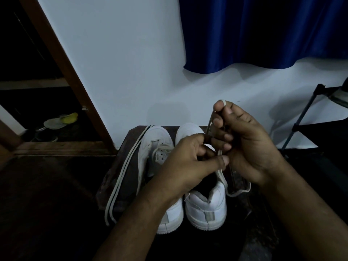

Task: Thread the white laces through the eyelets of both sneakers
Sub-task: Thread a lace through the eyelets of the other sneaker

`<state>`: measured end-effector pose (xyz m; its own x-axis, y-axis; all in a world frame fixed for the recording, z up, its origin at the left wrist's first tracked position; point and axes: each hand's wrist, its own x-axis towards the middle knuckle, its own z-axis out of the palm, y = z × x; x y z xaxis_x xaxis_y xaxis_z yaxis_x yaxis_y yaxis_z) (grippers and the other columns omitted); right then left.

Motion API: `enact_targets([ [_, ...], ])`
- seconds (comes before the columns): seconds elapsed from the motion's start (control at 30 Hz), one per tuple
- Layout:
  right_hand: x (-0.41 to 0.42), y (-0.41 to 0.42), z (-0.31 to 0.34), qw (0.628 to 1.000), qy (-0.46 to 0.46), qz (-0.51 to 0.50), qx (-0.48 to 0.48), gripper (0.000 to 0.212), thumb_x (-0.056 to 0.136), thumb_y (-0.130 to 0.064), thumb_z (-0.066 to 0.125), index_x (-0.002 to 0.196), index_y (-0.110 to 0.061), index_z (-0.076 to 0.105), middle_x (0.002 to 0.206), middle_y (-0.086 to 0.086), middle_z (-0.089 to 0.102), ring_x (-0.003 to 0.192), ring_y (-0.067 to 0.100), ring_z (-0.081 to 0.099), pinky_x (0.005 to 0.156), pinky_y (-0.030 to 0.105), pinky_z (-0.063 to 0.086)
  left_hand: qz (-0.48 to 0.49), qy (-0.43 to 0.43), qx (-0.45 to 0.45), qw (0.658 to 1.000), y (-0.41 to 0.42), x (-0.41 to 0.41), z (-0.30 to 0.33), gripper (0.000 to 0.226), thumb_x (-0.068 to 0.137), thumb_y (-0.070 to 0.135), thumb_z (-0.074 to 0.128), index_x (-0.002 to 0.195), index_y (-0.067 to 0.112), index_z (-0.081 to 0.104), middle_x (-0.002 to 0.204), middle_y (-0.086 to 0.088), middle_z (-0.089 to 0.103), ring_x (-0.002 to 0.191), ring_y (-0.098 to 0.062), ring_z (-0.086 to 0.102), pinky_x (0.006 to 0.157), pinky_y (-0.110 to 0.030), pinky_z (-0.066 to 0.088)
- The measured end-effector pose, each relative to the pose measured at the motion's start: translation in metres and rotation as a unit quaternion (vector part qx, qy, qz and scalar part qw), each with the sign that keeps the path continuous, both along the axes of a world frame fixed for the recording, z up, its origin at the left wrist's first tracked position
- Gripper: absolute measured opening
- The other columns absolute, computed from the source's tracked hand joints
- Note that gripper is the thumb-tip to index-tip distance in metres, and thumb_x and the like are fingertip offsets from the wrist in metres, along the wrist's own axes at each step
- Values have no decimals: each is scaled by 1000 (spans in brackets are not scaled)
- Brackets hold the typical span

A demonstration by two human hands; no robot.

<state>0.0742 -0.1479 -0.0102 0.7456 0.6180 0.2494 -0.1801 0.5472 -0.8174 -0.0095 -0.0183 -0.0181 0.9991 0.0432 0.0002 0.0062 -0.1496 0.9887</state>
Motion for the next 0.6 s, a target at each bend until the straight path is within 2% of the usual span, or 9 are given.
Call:
enact_targets([
  [0.07,1,-1,0,996,-33,-49,-61,23,104,-24,45,99,-18,66,73,-2,49,53,9,24,46,23,18,15,-11,-7,1000,5,-1,4,16,92,0,67,101,12,73,76,-8,72,75,-16,66,77,-30,51],
  [0.13,2,-4,-2,967,-104,-161,-170,27,105,-29,49,92,-18,69,66,-1,53,49,12,31,46,25,20,54,-39,-8,998,13,-2,9,18,93,-3,61,98,8,75,72,-4,70,71,-9,65,71,-16,50],
  [0.2,8,-8,-7,888,-224,-276,-292,35,104,-38,51,85,-16,70,60,0,59,47,16,46,43,25,36,102,-80,-24,991,23,-2,12,18,94,-2,61,94,7,77,68,-3,67,69,-8,63,69,-13,49],
  [0.23,11,-11,-12,826,-296,-311,-366,41,103,-45,49,81,-16,68,58,0,60,49,18,52,46,30,41,127,-100,-47,986,28,0,12,17,95,0,62,94,8,77,68,-3,66,70,-10,63,72,-16,51],
  [0.3,18,-14,-20,707,-381,-316,-505,49,99,-58,44,78,-18,62,58,0,57,58,19,57,52,34,42,170,-126,-82,974,36,2,10,14,96,5,63,95,11,76,69,-4,64,72,-13,61,74,-20,50],
  [0.33,20,-14,-24,680,-393,-298,-542,48,98,-60,43,78,-20,60,62,-1,56,63,20,57,54,34,40,183,-130,-83,971,38,2,8,13,97,6,63,97,11,75,69,-6,63,71,-14,60,72,-21,50],
  [0.4,22,-9,-31,690,-399,-266,-543,43,98,-58,44,83,-22,61,77,-4,55,74,23,59,62,35,43,181,-122,-60,974,39,2,5,12,100,8,62,98,10,74,69,-8,62,65,-16,57,64,-21,49],
  [0.53,15,7,-38,685,-437,-321,-487,42,97,-49,51,124,-18,63,113,6,55,100,28,61,86,44,53,150,-98,35,983,33,1,1,9,101,13,62,100,12,71,66,-3,64,56,-13,53,52,-22,44],
  [0.6,4,12,-31,732,-432,-310,-426,37,101,-49,46,125,-23,57,116,-2,55,101,17,61,86,38,51,130,-96,77,984,32,2,-2,6,102,18,62,98,18,67,66,-1,67,58,-9,57,58,-31,45],
])
